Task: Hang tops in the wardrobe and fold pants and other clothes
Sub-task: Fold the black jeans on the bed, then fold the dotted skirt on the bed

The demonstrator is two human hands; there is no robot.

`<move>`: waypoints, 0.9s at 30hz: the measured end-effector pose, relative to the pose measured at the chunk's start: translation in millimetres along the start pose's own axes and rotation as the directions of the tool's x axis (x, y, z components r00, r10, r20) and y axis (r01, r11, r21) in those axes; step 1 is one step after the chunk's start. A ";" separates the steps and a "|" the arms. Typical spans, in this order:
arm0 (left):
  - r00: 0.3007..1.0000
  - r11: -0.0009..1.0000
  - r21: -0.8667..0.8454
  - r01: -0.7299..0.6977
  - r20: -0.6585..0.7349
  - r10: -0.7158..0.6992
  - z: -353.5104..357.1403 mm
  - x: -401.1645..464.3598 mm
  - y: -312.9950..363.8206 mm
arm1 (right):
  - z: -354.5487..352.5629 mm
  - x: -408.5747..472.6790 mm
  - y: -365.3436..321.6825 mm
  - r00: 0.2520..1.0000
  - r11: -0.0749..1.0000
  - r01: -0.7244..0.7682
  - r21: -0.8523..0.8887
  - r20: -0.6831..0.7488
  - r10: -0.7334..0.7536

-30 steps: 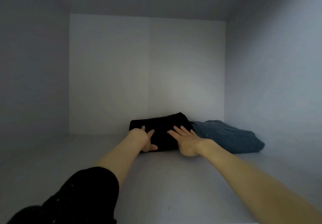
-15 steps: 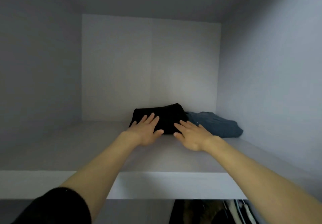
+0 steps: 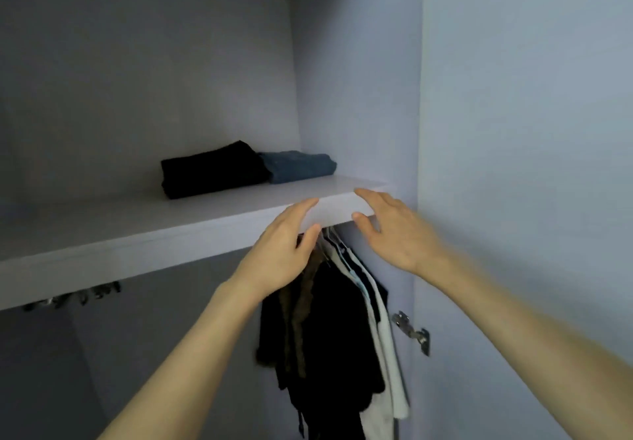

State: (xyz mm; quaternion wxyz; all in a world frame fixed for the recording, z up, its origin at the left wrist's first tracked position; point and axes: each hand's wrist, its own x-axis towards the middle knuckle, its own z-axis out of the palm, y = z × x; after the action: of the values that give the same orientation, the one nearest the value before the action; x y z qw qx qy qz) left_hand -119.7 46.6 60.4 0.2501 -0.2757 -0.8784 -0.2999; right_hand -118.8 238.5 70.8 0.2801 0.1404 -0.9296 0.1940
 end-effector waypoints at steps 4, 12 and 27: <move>0.992 0.971 -0.230 0.070 0.116 -0.044 40.2 -58.9 36.1 | -8.8 -110.2 14.0 0.984 0.976 -0.179 0.127 0.035 0.176; 0.881 0.897 -0.422 0.133 0.465 0.088 144.4 -154.2 160.4 | -58.0 -326.8 71.7 0.859 0.859 -0.497 0.120 0.210 0.467; 0.587 0.789 -0.598 0.138 0.691 0.421 353.6 -241.6 463.6 | -264.8 -621.6 223.4 0.467 0.469 -0.883 0.008 0.101 0.878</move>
State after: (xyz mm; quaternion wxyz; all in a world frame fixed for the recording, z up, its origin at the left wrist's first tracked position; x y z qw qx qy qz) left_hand 252.1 510.7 -151.1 -0.2444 -0.5167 -0.7268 -0.3809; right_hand 421.7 647.4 -146.4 0.0975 -0.3419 -0.8738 0.3318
